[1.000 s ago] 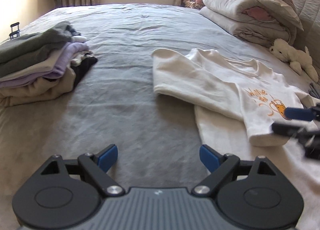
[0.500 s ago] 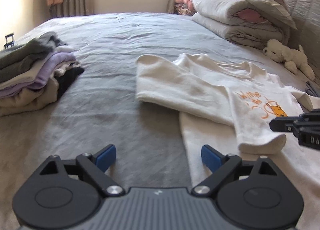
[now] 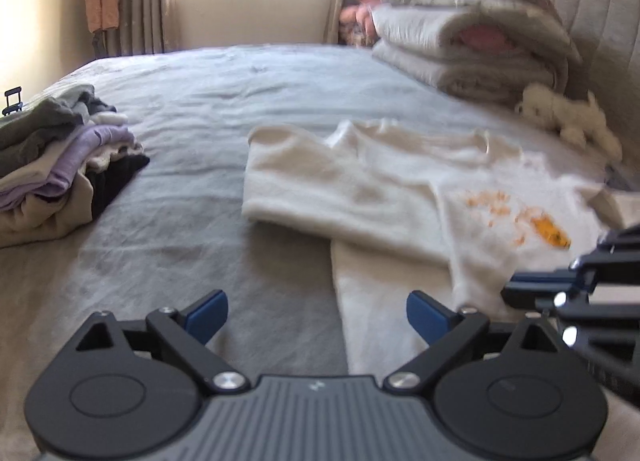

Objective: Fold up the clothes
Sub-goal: 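Open the right gripper and withdraw it from the folded sleeve, then grasp the sweatshirt body beside the other sleeve with the right gripper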

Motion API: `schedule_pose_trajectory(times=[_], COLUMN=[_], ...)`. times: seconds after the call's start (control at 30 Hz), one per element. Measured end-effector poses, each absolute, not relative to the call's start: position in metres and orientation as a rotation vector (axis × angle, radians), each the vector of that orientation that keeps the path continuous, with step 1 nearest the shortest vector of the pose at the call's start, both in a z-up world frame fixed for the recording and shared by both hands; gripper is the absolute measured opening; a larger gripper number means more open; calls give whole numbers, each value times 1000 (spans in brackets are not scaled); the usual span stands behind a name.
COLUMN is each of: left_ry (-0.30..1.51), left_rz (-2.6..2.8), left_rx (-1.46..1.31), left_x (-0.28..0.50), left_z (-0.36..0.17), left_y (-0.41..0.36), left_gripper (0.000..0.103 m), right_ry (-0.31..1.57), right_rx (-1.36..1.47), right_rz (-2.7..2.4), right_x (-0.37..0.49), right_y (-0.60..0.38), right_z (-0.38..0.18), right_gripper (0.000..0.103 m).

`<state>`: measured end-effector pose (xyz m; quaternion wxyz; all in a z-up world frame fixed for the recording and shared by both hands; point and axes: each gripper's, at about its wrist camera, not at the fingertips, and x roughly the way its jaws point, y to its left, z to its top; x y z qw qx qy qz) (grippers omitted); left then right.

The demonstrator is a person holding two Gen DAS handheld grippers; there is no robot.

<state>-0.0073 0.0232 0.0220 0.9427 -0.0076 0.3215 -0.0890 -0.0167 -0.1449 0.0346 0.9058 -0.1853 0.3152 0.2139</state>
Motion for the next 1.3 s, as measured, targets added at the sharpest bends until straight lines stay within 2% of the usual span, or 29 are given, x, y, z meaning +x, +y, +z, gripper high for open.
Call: schedule_pose_trajectory(times=[0.23, 0.3, 0.4, 0.43, 0.47, 0.57, 0.6, 0.67, 0.73, 1.07, 1.3], left_ry=[696, 689, 682, 673, 665, 649, 649, 618, 595, 646, 637], left_rz=[-185, -178, -157, -151, -144, -145, -149, -187, -226, -272, -271], left_rx=[50, 61, 66, 78, 90, 101, 91, 59, 35, 64, 69], left_x=[-5, -6, -7, -8, -10, -11, -11, -13, -14, -4, -5], left_z=[12, 11, 7, 6, 5, 4, 4, 9, 12, 0, -1], left_y=[12, 10, 9, 6, 4, 3, 4, 9, 11, 2, 1], left_gripper=[98, 100, 103, 103, 103, 103, 103, 102, 102, 103, 103], right_ry=[631, 607, 642, 642, 635, 624, 640, 673, 684, 667, 671], right_rx=[-9, -7, -117, -181, -248, -367, -370, -402, -374, 109, 216], right_rz=[279, 257, 367, 413, 450, 510, 523, 514, 469, 169, 56], right_x=[7, 7, -1, -7, -13, -23, -22, -16, -10, 15, 29], right_y=[-221, -235, -220, -209, -197, -167, -162, -153, -158, -253, -289], right_z=[76, 77, 69, 64, 59, 47, 43, 33, 32, 71, 68], right_gripper=[1, 5, 41, 61, 63, 62, 58, 18, 5, 2, 2])
